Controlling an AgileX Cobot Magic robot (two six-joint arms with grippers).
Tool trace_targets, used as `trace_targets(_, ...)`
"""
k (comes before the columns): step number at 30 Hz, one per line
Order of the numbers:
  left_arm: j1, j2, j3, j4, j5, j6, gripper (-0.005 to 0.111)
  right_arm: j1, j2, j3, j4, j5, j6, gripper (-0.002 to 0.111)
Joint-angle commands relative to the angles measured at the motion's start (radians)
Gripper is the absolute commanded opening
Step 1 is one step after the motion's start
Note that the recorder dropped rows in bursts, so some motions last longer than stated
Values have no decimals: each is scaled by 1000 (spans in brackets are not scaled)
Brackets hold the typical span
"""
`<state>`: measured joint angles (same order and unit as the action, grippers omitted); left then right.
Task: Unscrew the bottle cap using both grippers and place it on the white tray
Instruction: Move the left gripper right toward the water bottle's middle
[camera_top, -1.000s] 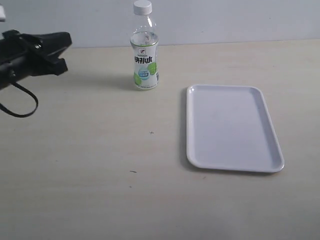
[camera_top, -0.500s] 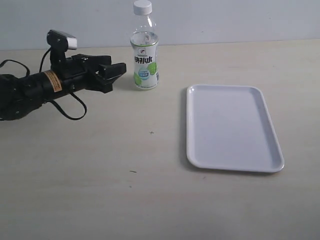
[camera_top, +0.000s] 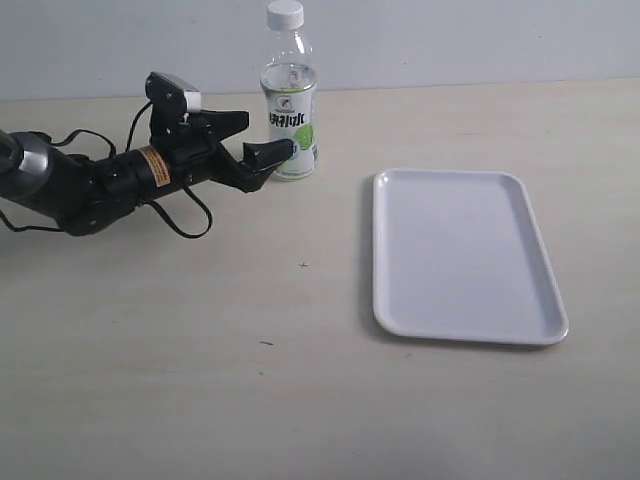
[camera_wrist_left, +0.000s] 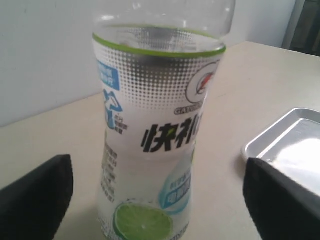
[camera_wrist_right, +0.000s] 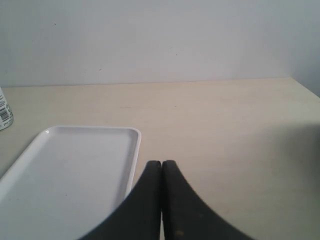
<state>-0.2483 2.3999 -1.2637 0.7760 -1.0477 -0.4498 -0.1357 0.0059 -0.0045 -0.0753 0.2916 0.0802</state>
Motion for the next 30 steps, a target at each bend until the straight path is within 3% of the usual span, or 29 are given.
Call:
trace_targets(1, -30, 39, -55, -20, -13, 3, 88, -3, -6, 5, -2, -9, 0, 0)
trace_targets(12, -89, 115, -162, -89, 36, 1, 88, -3, -6, 5, -2, -9, 0, 0)
trace_targets(22, -93, 141, -182, -192, 52, 27, 87, -3, -6, 5, -2, -9, 0, 0)
trace_targets(30, -132, 141, -207, -185, 165, 27, 87, -3, -6, 5, -2, -9, 0, 0)
